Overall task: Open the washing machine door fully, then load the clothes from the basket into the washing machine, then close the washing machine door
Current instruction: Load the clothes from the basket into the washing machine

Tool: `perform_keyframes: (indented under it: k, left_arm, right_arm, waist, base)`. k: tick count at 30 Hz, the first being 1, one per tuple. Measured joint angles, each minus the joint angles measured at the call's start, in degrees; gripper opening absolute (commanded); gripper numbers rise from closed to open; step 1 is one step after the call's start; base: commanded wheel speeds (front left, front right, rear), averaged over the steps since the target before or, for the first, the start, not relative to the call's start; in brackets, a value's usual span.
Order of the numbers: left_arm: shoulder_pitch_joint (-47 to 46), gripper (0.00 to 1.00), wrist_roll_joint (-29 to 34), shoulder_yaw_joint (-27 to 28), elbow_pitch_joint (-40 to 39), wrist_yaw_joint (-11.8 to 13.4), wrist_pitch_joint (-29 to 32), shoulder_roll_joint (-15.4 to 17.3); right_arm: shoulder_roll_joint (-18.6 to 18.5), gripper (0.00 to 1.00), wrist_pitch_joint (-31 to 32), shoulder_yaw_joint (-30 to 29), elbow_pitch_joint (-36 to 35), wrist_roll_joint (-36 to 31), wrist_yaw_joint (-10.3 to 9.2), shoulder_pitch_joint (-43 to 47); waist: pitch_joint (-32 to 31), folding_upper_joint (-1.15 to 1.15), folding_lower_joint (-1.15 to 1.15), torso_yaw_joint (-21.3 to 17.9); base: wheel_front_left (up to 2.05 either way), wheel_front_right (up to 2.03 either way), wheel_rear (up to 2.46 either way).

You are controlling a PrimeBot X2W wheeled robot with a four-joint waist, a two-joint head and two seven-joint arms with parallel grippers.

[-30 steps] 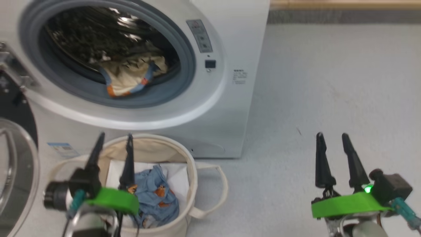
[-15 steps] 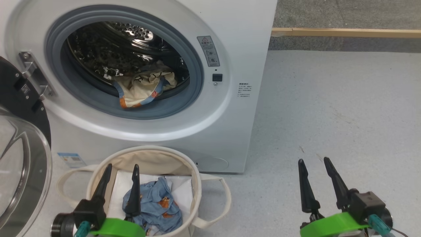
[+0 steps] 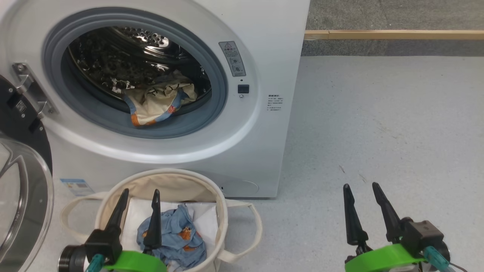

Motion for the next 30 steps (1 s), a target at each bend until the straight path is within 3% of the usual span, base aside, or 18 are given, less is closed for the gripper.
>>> perform_keyframes:
  k: [23, 30]
  left_arm:
    - [-0.36, 1.0, 2.48, -0.15, 2.19, 0.2, 0.0, 0.12]
    - [-8.65, 1.0, 2.12, 0.04, 8.89, -0.01, 0.01, 0.99]
  right_arm:
    - [0.0, 1.0, 0.0, 0.37, 0.19, 0.56, 0.0, -0.02]
    - [0.0, 1.0, 0.0, 0.45, -0.36, 0.55, 0.0, -1.82]
  waist:
    - [0.8, 0.0, 0.0, -1.34]
    - [5.59, 0.0, 0.0, -2.14]
  base:
    - [0.0, 0.0, 0.0]
    - [0.0, 0.0, 0.0]
